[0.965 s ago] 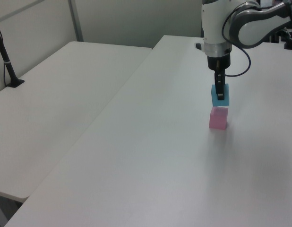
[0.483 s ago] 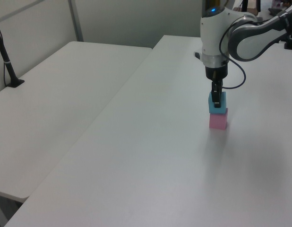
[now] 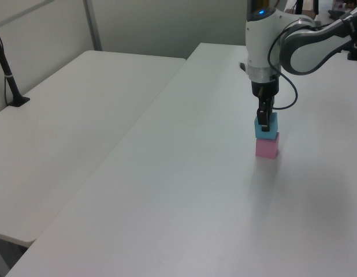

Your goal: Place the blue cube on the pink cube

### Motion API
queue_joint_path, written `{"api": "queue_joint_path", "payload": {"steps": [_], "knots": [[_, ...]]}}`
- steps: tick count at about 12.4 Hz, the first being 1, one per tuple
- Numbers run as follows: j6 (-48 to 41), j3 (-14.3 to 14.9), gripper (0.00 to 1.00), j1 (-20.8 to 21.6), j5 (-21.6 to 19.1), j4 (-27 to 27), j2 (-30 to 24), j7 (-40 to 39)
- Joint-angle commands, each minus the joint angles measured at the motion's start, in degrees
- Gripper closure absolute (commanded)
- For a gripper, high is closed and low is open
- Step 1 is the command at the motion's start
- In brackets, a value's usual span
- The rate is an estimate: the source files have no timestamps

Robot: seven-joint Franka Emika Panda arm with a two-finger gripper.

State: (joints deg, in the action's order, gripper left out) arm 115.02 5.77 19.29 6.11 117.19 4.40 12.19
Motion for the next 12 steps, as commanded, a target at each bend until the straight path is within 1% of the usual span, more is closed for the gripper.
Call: {"api": "queue_joint_path", "payload": {"steps": [1,3,4,5,6,7,8,9,10,11,12], "knots": [[-0.5,-0.1,0.01,0.6,0.2,2.2,-2.1,2.4],[-2.0,-0.1,0.0,0.6,0.2,1.6,-2.3,5.6],[-4.0,-0.1,0.0,0.5,0.2,0.9,-2.9,5.5],[-6.5,0.3,0.0,0.1,0.2,-1.2,-3.5,4.7],[-8.9,1.2,0.0,-0.4,0.1,-4.7,-3.7,2.0],[-12.1,3.5,0.0,-1.4,-0.9,-9.3,-3.6,-3.3],[-15.8,6.3,0.0,-3.2,-5.4,-14.9,-3.5,-11.6],[-18.5,8.8,0.0,-4.2,-6.3,-19.2,-3.3,-14.7],[-20.5,8.9,0.0,-4.7,-5.7,-20.8,-2.9,-14.2],[-20.6,8.9,0.0,-6.8,-5.7,-21.4,-2.9,-13.4],[-20.5,8.9,0.0,-7.7,-5.8,-22.1,-2.9,-13.4]]}}
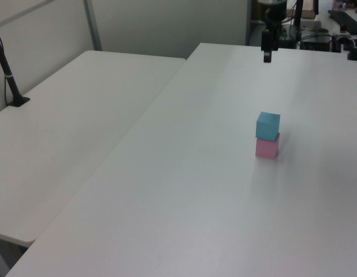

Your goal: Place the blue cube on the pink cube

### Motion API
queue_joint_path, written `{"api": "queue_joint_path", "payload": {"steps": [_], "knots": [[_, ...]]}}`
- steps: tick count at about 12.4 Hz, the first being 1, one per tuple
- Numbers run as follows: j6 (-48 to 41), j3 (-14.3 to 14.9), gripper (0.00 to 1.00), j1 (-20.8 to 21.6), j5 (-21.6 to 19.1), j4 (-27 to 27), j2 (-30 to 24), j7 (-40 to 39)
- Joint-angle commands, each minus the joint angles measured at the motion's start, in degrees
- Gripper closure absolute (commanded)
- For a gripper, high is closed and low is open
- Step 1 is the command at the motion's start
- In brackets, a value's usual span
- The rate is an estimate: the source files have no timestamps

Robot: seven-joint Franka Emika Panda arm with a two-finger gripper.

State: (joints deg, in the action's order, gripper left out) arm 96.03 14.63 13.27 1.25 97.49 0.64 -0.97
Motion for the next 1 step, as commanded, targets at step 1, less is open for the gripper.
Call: {"api": "queue_joint_path", "payload": {"steps": [1], "knots": [[-1.5,0.0,0.0,-1.9,-0.9,-2.8,0.8,-0.3]]}}
